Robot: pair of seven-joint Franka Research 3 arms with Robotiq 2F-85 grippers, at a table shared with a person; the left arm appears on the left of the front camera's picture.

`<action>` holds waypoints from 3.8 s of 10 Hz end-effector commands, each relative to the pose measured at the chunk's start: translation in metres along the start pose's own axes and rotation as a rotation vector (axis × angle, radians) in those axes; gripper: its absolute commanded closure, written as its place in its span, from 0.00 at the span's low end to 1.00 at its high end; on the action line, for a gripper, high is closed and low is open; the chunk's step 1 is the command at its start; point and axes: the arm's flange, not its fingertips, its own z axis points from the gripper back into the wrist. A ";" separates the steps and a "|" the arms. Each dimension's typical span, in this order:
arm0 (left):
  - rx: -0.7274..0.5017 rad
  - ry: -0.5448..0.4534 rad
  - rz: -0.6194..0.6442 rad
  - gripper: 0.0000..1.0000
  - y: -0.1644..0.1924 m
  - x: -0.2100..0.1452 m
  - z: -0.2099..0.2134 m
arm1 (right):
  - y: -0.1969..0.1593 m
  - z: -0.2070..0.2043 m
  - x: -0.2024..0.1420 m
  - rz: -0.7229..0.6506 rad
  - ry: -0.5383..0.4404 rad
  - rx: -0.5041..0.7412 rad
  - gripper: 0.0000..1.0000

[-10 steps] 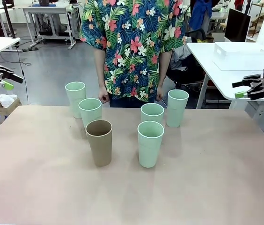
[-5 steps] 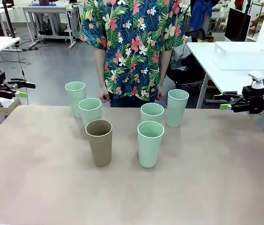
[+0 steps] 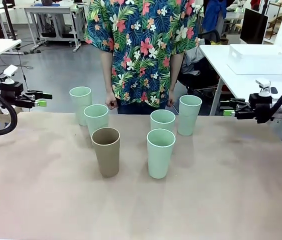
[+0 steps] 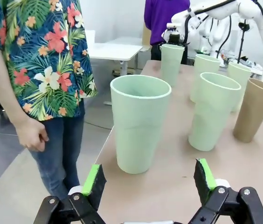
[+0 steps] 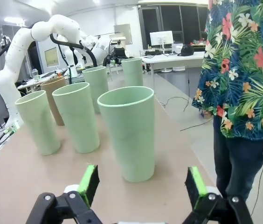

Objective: Stack the cups and store them in the basket.
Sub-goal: Pick up two Reusable plastic cups , one in each hand.

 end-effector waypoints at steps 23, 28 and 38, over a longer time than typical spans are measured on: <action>-0.052 -0.187 -0.146 0.00 0.011 -0.031 -0.089 | 0.007 -0.095 -0.030 0.007 -0.053 0.026 0.00; -0.077 -0.165 -0.130 0.00 0.012 -0.034 -0.106 | 0.006 -0.102 -0.036 0.006 -0.067 0.020 0.00; -0.016 -0.166 -0.176 0.00 0.023 -0.037 -0.133 | 0.007 -0.116 -0.033 -0.015 -0.115 0.005 0.00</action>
